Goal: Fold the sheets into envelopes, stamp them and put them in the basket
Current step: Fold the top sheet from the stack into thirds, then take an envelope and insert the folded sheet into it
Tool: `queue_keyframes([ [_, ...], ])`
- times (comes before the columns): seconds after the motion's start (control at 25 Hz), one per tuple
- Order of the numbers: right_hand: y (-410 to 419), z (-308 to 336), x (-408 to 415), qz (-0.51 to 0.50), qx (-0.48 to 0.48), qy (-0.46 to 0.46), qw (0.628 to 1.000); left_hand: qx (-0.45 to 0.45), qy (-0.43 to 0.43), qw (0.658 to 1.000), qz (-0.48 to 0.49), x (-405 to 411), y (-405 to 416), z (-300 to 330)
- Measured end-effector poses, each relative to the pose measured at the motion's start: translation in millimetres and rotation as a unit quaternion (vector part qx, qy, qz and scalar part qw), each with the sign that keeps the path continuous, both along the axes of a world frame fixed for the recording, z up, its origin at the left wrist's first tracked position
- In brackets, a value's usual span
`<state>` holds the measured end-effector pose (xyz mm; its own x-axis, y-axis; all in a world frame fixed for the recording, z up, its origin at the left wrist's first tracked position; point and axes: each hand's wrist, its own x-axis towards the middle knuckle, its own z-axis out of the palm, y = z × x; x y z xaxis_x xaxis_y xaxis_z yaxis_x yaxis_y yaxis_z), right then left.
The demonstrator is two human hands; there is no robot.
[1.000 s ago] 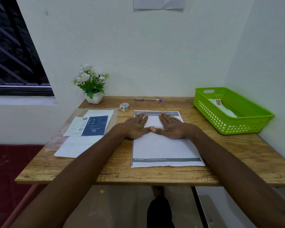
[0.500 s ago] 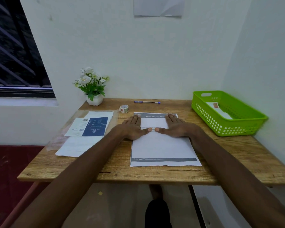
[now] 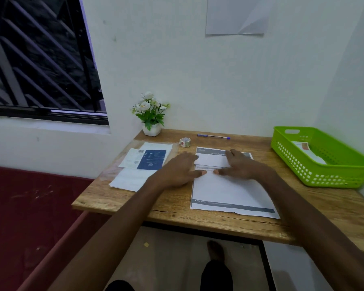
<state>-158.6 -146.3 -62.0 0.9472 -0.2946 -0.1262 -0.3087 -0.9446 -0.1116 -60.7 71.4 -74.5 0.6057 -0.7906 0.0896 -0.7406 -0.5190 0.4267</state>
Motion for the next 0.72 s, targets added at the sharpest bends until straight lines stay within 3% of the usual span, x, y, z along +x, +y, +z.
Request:
queue_keyframes([
  [0.08,32.7,2.0,-4.0,0.038,-0.028,-0.008,0.999,-0.097,0.037,0.994,0.04,-2.7,39.5,1.5],
  [0.24,109.1,0.3,-8.1,0.133,-0.014,-0.052,0.99,-0.2,-0.038,0.969,0.142,-6.8,126.3,1.5],
  [0.52,203.7,-7.0,4.8,0.165,0.05,-0.221,0.96,-0.122,-0.125,0.971,0.165,-17.7,193.6,-7.1],
  [0.72,223.7,-21.7,13.9,0.141,0.061,-0.261,0.953,-0.03,-0.263,0.962,0.062,-10.1,191.9,-7.1],
])
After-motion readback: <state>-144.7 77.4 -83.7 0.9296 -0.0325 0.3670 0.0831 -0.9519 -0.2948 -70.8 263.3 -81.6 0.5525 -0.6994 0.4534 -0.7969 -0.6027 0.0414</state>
